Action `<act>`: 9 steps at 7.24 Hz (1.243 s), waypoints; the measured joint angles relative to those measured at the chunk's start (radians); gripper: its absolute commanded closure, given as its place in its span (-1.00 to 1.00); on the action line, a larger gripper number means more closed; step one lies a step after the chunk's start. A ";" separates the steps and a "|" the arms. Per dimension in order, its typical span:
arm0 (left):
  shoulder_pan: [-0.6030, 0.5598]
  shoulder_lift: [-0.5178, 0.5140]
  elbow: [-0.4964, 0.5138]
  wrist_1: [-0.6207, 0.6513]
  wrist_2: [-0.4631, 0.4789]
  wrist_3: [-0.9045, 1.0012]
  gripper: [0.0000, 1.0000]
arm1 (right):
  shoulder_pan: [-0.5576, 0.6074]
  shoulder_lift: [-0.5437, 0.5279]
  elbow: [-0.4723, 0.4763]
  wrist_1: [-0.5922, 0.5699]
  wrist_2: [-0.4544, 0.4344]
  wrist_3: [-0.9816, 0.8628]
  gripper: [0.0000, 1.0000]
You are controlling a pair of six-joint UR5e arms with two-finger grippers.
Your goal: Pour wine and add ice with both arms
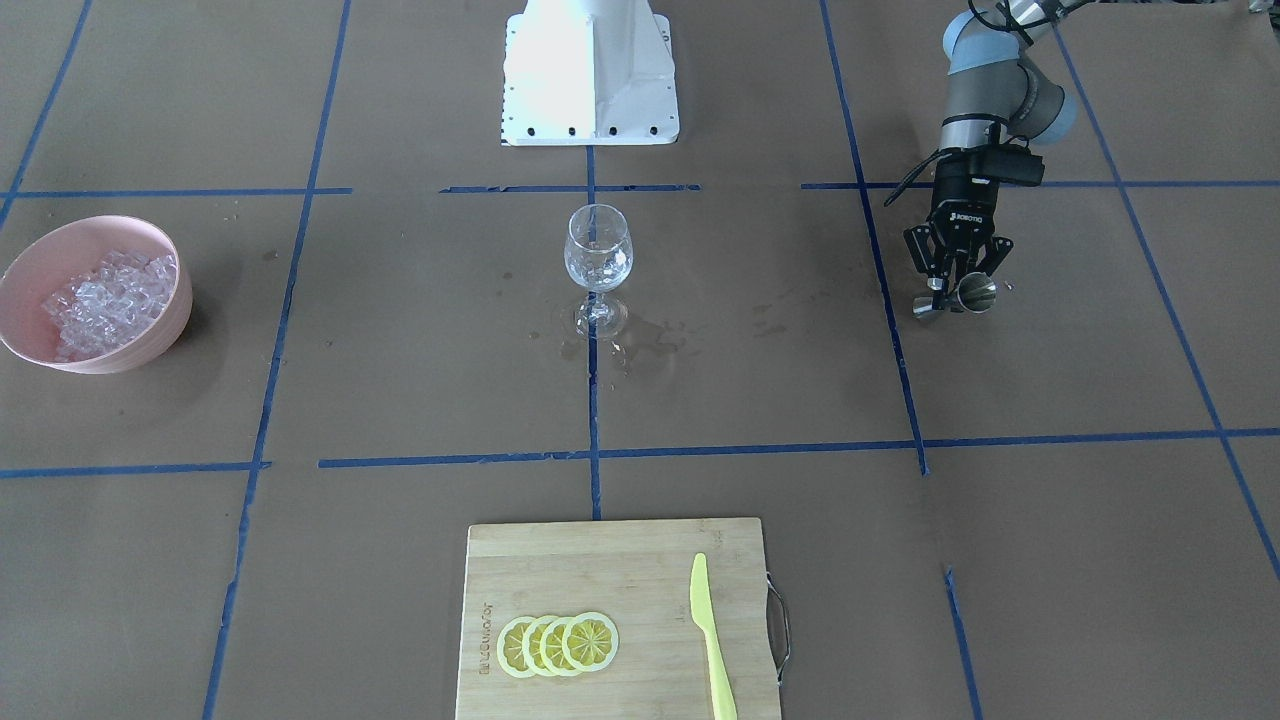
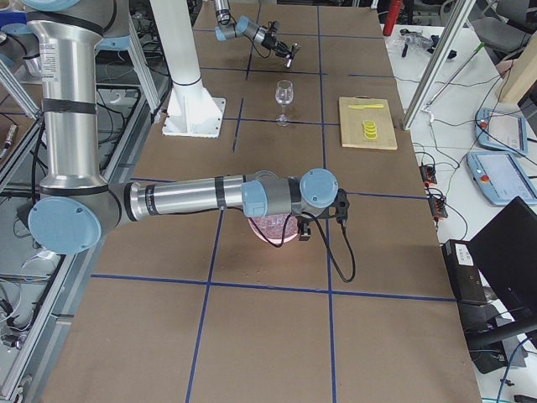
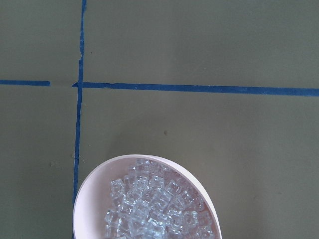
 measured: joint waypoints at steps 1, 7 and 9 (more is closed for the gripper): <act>0.005 0.000 0.002 0.000 0.007 -0.004 1.00 | -0.001 0.000 0.000 0.000 0.000 0.000 -1.00; 0.072 0.000 0.025 -0.002 0.196 -0.079 1.00 | -0.001 0.001 0.002 0.000 0.000 0.000 -1.00; 0.106 -0.001 0.036 -0.002 0.306 -0.082 1.00 | -0.001 0.001 0.002 0.000 0.000 0.000 -1.00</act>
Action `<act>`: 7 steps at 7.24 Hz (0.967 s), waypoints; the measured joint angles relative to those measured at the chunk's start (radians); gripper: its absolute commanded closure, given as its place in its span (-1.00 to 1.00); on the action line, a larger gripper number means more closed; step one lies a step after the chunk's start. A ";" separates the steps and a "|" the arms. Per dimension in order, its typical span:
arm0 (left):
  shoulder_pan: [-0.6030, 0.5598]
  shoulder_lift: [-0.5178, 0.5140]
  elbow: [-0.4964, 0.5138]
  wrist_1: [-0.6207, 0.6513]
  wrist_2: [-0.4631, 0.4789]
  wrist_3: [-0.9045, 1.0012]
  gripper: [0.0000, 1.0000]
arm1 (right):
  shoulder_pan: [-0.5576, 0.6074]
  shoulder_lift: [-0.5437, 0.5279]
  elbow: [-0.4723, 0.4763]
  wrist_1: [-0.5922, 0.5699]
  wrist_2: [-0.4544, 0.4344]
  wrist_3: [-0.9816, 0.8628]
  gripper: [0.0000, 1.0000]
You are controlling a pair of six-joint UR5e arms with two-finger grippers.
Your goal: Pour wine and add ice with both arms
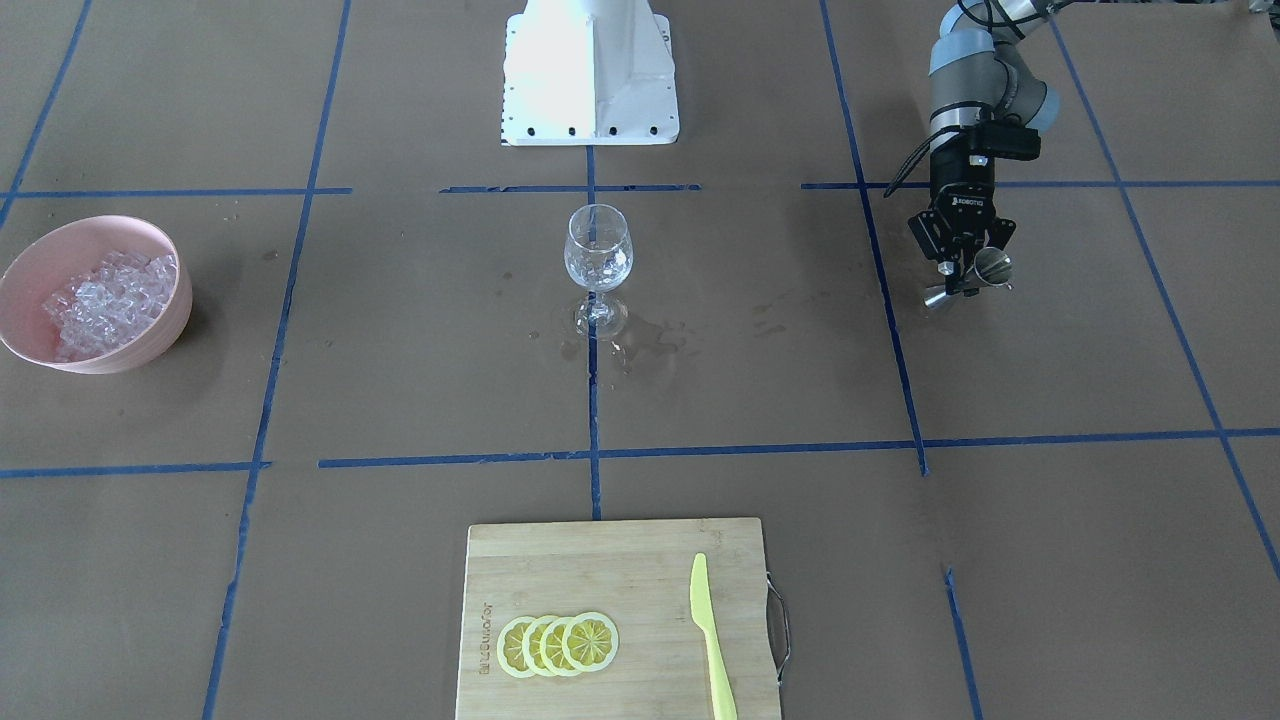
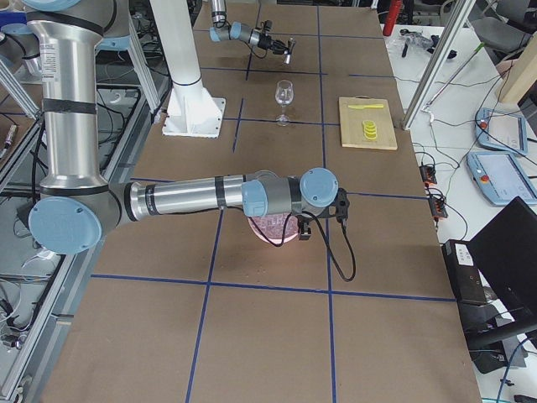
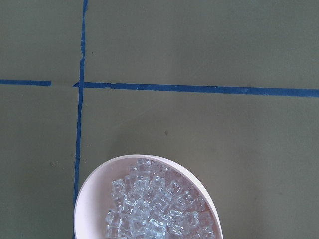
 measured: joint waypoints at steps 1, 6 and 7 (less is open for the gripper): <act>0.021 0.000 0.012 0.000 0.045 0.000 1.00 | 0.001 0.000 0.000 0.000 0.000 0.000 -1.00; 0.077 -0.012 0.052 0.001 0.158 0.005 1.00 | 0.001 -0.001 0.000 0.000 0.001 0.001 -1.00; 0.080 -0.015 0.058 0.003 0.167 0.006 1.00 | 0.001 -0.001 0.000 0.000 0.002 0.001 -1.00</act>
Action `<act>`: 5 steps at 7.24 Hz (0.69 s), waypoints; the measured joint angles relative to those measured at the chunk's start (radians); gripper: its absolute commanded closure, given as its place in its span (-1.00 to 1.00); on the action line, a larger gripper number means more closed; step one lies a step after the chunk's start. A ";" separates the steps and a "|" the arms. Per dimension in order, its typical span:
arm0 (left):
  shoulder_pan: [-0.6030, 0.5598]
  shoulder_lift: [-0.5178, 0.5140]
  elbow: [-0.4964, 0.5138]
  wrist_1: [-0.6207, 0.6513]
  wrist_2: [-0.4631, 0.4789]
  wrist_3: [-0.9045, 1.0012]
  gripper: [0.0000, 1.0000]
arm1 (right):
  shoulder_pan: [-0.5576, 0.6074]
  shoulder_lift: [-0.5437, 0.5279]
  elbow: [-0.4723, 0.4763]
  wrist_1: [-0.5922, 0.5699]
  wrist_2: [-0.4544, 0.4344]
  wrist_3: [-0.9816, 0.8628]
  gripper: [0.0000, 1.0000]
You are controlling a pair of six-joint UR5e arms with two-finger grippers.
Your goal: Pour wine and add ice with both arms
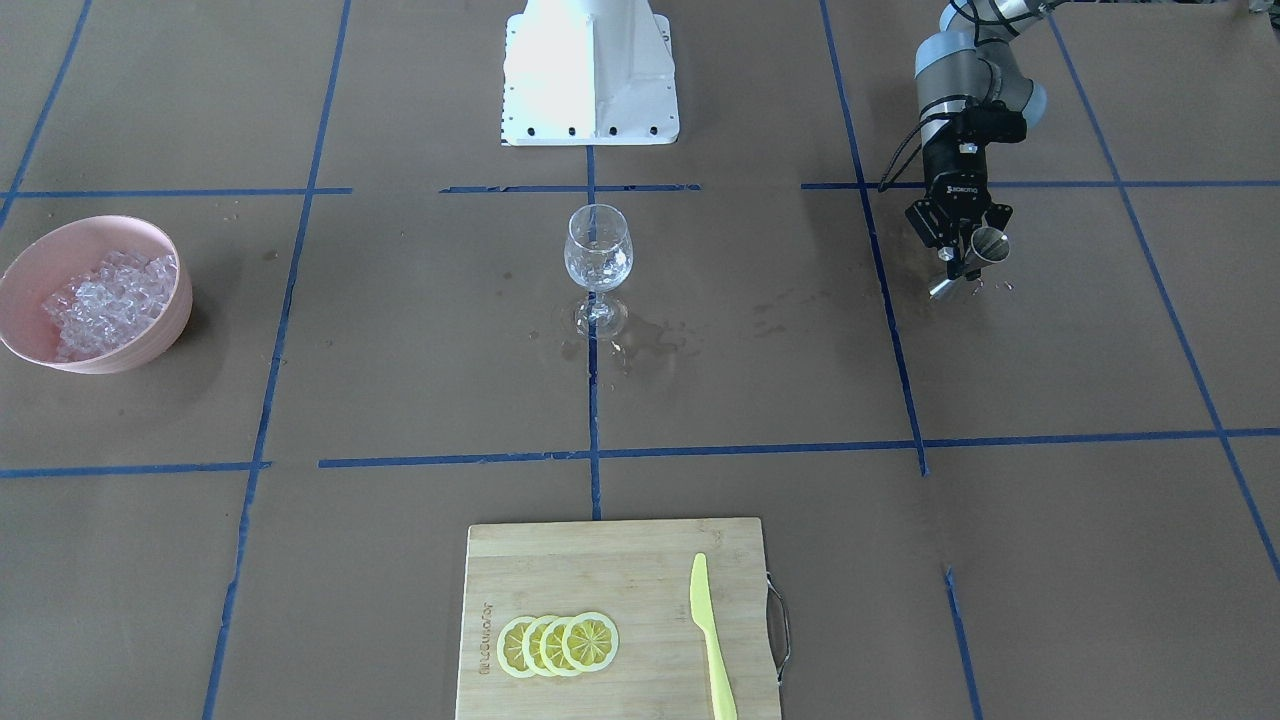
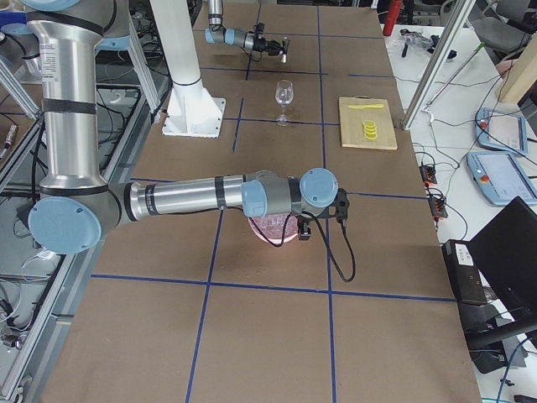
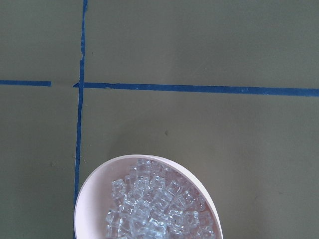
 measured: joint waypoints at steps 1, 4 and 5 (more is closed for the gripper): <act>0.006 -0.002 0.007 0.001 0.006 0.000 1.00 | 0.000 0.000 0.001 0.000 0.000 0.000 -1.00; 0.030 -0.014 0.030 0.001 0.009 0.000 1.00 | 0.000 0.000 0.001 0.000 0.000 0.000 -1.00; 0.035 -0.016 0.031 0.000 0.008 -0.001 0.95 | 0.000 0.000 0.001 0.000 0.001 0.000 -1.00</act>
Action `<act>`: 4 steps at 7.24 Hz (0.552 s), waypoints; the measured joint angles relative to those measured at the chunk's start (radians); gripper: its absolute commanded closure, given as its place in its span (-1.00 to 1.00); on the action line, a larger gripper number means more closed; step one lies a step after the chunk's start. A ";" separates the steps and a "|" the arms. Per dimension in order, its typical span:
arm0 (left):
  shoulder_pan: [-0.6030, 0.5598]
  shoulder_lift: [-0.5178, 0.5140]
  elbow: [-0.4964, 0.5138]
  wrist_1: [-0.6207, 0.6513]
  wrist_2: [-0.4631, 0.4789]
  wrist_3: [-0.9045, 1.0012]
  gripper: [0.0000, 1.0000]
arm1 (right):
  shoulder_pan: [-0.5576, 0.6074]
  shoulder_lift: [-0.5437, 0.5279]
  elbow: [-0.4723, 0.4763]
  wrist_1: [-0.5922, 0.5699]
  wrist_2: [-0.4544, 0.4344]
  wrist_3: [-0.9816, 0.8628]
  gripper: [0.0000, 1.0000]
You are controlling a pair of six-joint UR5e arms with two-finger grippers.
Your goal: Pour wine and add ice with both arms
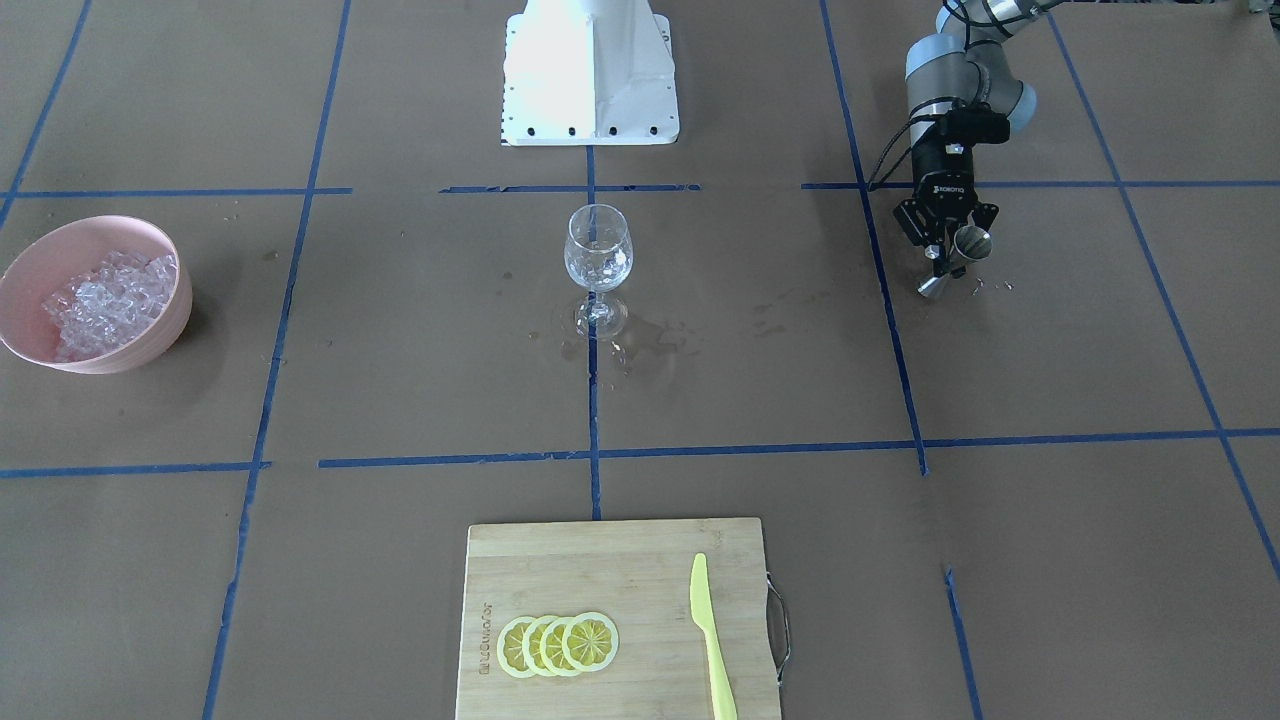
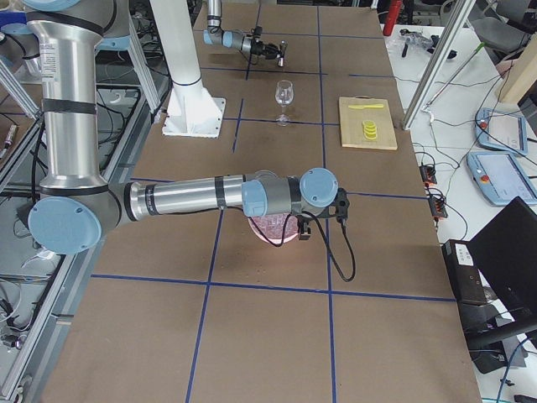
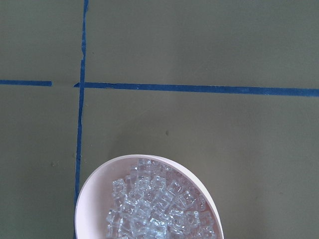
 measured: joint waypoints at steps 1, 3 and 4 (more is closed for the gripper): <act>0.003 0.000 0.000 0.000 0.000 0.000 0.85 | 0.000 0.000 0.000 0.000 0.000 0.000 -1.00; 0.006 -0.001 0.004 0.002 -0.001 -0.001 0.74 | 0.000 0.000 0.000 0.000 0.002 0.000 -1.00; 0.007 -0.001 0.010 0.002 -0.001 -0.001 0.70 | 0.000 0.001 0.000 0.000 0.003 0.000 -1.00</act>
